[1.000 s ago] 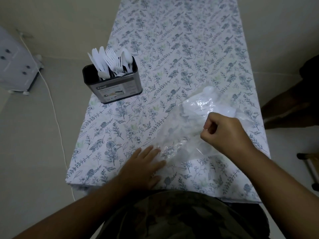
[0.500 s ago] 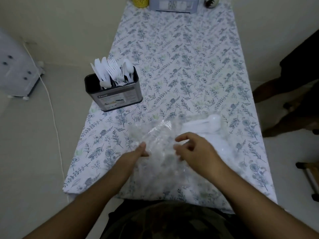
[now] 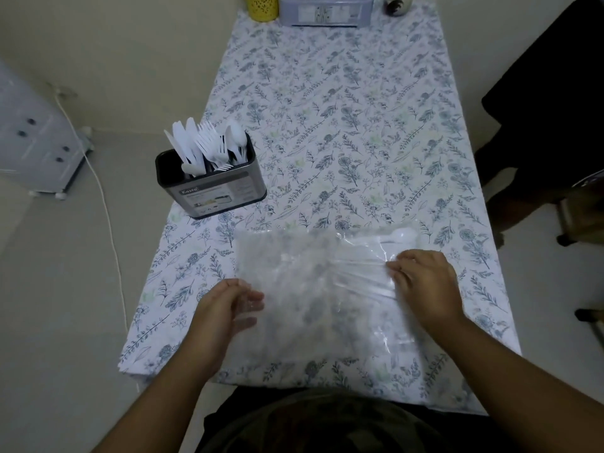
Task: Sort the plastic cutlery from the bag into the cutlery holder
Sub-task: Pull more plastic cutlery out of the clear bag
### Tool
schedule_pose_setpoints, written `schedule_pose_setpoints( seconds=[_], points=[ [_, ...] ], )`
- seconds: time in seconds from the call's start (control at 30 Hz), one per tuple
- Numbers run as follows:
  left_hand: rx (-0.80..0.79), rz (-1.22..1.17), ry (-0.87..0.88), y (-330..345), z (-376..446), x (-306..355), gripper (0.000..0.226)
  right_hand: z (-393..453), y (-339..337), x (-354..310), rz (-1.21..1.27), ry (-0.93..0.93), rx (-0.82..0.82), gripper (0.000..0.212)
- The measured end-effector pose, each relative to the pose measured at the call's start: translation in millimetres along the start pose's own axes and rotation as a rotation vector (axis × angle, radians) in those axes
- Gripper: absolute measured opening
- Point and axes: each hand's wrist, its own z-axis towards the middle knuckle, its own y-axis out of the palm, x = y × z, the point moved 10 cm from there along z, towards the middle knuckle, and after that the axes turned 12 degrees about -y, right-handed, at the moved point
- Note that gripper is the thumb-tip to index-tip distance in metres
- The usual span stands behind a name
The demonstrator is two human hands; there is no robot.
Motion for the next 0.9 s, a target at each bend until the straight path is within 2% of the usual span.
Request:
schedule_pose_setpoints(
  seconds=[0.1,0.23,0.37,0.5,0.63,0.7,0.8,0.9],
  points=[
    [0.114,0.057,0.067,-6.5,4.8,14.5,0.012,13.4,-20.6,-9.2,0.043,-0.036,0.062,0.007],
    [0.204,0.063,0.135,-13.2,7.3,27.9,0.01,18.3,-60.2,-32.3,0.07,-0.154,0.206,0.007],
    [0.195,0.115,0.102,-9.6,11.6,8.5,0.013,0.2,-27.4,-25.9,0.106,-0.145,0.034,0.018],
    [0.209,0.088,0.078,-12.2,12.0,-5.1,0.014,-3.6,-51.8,-36.7,0.144,-0.141,0.178,0.014],
    [0.222,0.129,0.079,-12.9,14.5,-7.5,0.021,-6.7,-58.7,-40.3,0.182,-0.128,0.194,0.015],
    [0.228,0.162,0.091,-13.1,15.1,-7.7,0.022,-3.3,-54.6,-36.5,0.152,-0.13,0.144,0.014],
    [0.21,0.168,0.095,-12.2,16.8,-6.3,0.022,-2.7,-42.1,-24.8,0.121,-0.035,-0.001,0.018],
    [0.213,0.196,0.111,-12.8,15.9,-3.5,0.021,4.8,-41.9,-40.8,0.119,-0.058,-0.002,0.028]
  ],
)
